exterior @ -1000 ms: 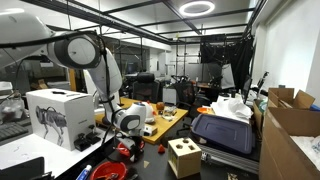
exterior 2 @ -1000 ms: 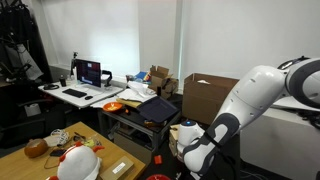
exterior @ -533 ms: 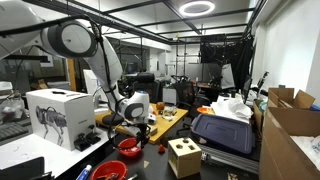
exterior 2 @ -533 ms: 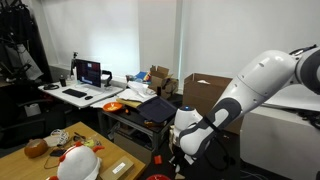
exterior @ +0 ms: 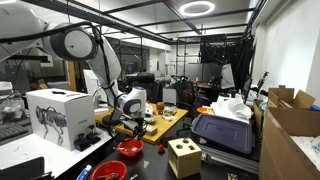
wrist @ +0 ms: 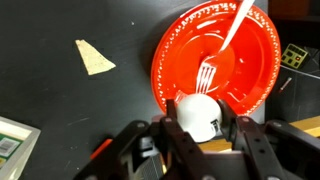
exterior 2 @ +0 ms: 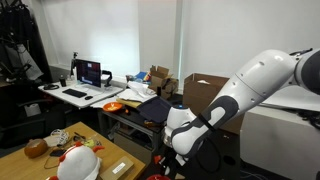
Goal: Pick up the white object and put it in the red bowl
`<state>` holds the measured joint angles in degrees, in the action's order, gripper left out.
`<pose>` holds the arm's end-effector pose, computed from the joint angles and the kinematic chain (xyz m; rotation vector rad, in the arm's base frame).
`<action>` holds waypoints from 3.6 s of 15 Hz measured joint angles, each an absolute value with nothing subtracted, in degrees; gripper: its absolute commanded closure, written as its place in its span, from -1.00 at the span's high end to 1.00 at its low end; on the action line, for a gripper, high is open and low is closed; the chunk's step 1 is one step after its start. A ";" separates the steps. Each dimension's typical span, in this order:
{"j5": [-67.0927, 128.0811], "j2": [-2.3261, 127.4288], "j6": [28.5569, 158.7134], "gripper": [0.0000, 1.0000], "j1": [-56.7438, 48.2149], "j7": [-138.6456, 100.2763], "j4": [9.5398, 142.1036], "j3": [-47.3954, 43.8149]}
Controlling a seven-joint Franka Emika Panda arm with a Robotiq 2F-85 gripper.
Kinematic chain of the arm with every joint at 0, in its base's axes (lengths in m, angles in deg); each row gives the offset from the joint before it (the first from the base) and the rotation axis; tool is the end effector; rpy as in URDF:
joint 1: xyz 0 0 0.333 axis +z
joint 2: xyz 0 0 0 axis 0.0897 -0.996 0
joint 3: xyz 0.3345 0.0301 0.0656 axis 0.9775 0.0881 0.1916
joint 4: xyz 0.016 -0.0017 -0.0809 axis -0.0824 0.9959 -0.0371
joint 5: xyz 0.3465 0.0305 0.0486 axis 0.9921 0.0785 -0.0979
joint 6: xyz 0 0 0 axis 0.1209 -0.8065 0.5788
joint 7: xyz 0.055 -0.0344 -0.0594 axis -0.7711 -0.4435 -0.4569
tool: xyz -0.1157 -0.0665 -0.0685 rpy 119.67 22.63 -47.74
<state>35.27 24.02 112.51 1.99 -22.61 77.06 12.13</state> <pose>0.6523 0.1863 0.0787 -2.9617 -0.2524 -0.1025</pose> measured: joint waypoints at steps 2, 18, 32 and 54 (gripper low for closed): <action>35.31 23.13 111.90 -0.64 1.99 -23.06 75.95 13.29; 35.37 17.36 105.99 1.00 2.04 -27.09 69.53 15.04; 45.32 36.01 100.79 1.00 -11.66 -38.76 87.93 20.96; 68.26 94.67 89.91 1.00 -2.04 -47.95 140.07 10.72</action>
<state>68.26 94.67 89.91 -2.04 -47.95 140.07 10.72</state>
